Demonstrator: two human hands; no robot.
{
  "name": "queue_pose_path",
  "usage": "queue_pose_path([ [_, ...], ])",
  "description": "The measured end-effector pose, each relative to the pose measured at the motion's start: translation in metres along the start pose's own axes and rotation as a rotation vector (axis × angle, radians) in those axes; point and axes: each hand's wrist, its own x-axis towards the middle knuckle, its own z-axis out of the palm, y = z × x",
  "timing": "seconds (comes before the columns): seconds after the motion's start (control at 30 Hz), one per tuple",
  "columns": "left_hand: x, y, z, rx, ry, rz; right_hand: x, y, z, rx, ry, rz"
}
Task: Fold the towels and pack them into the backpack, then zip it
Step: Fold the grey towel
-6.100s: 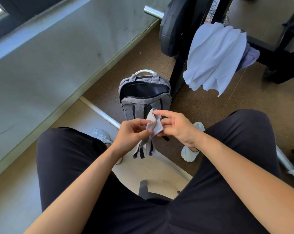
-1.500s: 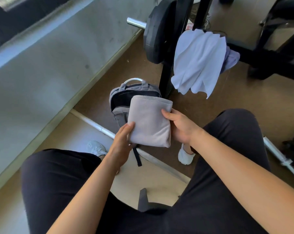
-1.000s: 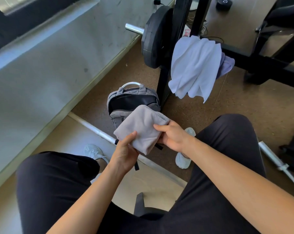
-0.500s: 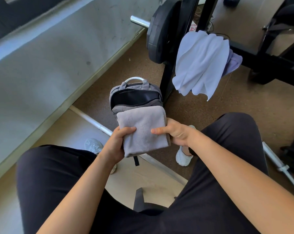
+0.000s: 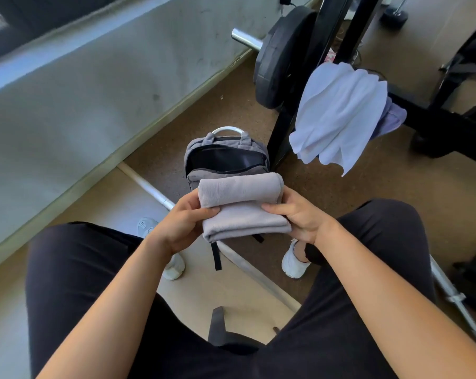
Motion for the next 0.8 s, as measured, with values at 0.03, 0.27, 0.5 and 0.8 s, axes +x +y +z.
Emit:
queue_pose_path([
  [0.03, -0.001, 0.001, 0.0, -0.021, 0.001, 0.013, -0.001, -0.001, 0.0, 0.013, -0.033, -0.01],
  [0.27, -0.001, 0.008, 0.0, -0.117, -0.062, 0.014, -0.007, -0.003, 0.005, 0.138, -0.11, -0.032],
  [0.5, 0.003, 0.003, 0.003, -0.002, 0.122, -0.164, -0.002, 0.005, 0.012, -0.199, -0.032, -0.052],
  [0.8, 0.003, -0.009, 0.018, 0.015, 0.146, -0.391, -0.001, 0.009, -0.001, -0.798, 0.095, -0.197],
])
